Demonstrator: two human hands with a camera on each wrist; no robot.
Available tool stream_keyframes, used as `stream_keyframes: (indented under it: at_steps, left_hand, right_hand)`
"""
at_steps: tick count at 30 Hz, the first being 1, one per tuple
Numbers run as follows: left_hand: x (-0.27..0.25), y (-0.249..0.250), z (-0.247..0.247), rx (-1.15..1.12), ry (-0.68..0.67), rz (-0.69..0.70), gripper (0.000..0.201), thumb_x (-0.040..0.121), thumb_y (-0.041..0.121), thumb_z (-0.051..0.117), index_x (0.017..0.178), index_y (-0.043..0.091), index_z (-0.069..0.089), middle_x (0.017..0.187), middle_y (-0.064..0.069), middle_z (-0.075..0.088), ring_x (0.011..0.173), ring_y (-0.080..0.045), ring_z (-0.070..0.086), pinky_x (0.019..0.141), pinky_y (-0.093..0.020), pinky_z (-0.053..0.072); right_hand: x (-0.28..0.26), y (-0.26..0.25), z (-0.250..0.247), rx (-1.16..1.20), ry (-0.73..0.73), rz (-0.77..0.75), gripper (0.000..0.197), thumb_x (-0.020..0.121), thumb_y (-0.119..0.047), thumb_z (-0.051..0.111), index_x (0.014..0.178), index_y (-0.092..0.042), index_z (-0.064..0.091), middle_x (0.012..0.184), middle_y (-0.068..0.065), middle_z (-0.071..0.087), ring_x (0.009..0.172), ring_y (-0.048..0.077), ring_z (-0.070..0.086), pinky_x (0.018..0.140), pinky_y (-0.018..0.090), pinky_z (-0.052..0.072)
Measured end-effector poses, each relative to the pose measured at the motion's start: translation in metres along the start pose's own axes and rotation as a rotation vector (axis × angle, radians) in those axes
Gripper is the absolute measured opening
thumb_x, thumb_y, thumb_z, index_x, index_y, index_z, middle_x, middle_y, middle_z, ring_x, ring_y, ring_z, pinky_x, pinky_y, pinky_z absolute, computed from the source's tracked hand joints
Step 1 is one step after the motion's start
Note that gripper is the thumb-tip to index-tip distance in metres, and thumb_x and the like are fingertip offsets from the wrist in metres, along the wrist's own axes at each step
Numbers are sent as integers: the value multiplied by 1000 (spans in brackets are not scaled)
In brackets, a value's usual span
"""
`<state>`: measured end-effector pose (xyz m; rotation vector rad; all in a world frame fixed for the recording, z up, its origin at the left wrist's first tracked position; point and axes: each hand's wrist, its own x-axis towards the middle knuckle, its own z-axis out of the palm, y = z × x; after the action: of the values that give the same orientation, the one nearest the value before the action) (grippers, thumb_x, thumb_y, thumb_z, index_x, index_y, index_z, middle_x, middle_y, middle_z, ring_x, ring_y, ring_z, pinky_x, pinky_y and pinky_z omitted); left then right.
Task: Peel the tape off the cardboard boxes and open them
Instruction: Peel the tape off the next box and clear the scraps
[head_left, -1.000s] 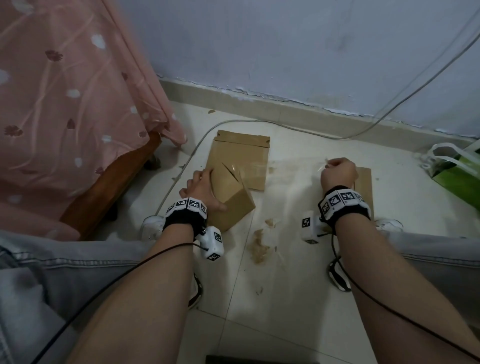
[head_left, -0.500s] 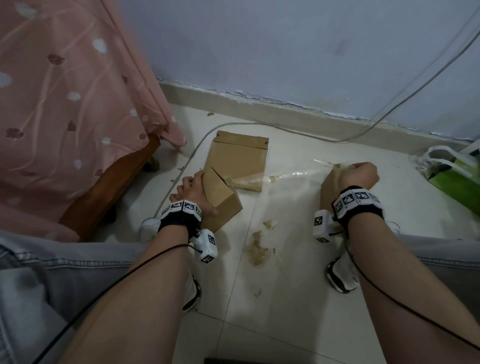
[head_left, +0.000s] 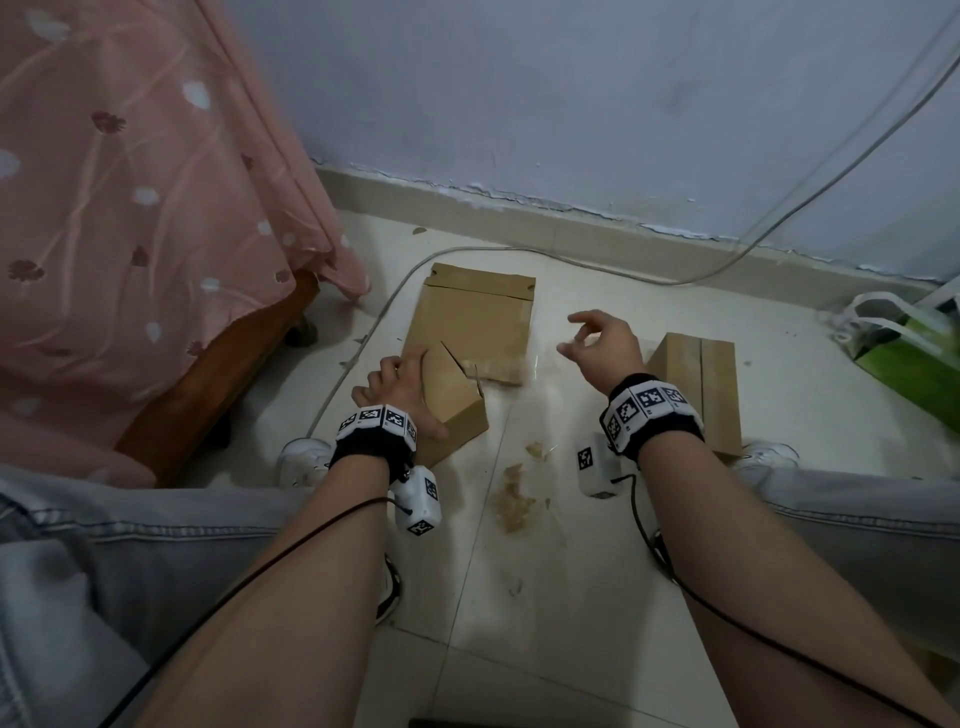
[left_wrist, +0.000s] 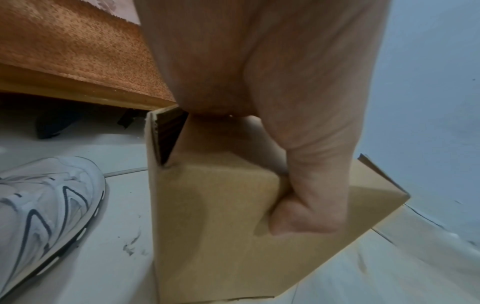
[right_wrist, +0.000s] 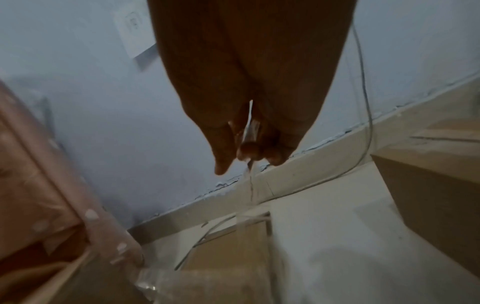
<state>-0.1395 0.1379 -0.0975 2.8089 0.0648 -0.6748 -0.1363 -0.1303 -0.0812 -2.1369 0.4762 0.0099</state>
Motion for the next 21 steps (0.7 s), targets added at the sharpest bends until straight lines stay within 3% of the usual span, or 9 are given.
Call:
stream_keyframes:
  at_steps: [3, 6, 8, 11, 14, 16, 18, 21]
  left_hand:
    - [0, 0, 2, -3, 2, 3, 126, 53, 38, 87, 148, 41, 6, 148, -7, 20, 137, -34, 25, 111, -52, 23]
    - [0, 3, 2, 11, 5, 4, 126, 52, 39, 87, 148, 42, 5, 147, -7, 20, 136, -33, 26, 109, -51, 24]
    - [1, 4, 4, 21, 10, 6, 126, 52, 40, 87, 148, 42, 5, 147, -8, 21, 136, -33, 27, 108, -50, 25]
    - [1, 2, 4, 15, 16, -2, 127, 52, 40, 87, 148, 43, 5, 147, -8, 21, 136, -33, 27, 109, -51, 24]
    - [2, 0, 4, 3, 11, -16, 127, 53, 40, 88, 148, 42, 4, 148, -7, 20, 138, -33, 24, 111, -53, 23]
    - [2, -1, 4, -1, 14, -21, 128, 52, 41, 87, 148, 42, 3, 148, -7, 20, 138, -33, 24, 111, -53, 22]
    - [1, -3, 3, 0, 19, -25, 128, 52, 41, 87, 148, 42, 3, 148, -6, 20, 138, -32, 24, 111, -53, 22]
    - [0, -6, 2, -19, 15, -38, 128, 53, 40, 87, 148, 41, 3, 149, -6, 20, 140, -32, 23, 111, -54, 21]
  right_hand:
    - [-2, 4, 0, -139, 0, 2, 20, 83, -14, 75, 103, -12, 71, 95, 6, 69, 89, 18, 63, 89, 31, 51]
    - [-3, 8, 5, -289, -46, 34, 51, 82, -23, 77, 127, -7, 58, 121, 10, 59, 113, 24, 57, 96, 32, 46]
    - [-2, 9, 10, -493, -116, 34, 51, 83, -20, 74, 127, -2, 56, 128, 14, 55, 119, 28, 53, 98, 33, 44]
    - [-4, 9, 14, -610, -190, 15, 25, 89, -9, 62, 111, 3, 66, 115, 17, 65, 109, 30, 59, 94, 34, 49]
    - [-2, 11, 14, -579, -183, 62, 16, 89, -6, 62, 100, 1, 71, 102, 17, 70, 94, 32, 66, 86, 40, 56]
    - [2, 13, 12, -539, -132, 78, 19, 89, -3, 56, 94, -5, 74, 98, 15, 71, 88, 33, 66, 84, 41, 57]
    - [3, 12, 6, -508, -79, 95, 26, 90, -1, 52, 97, -11, 76, 101, 13, 68, 93, 33, 65, 87, 39, 56]
    - [12, 19, -7, -391, 59, 150, 20, 87, 1, 59, 99, -9, 72, 103, 14, 68, 94, 32, 66, 85, 37, 56]
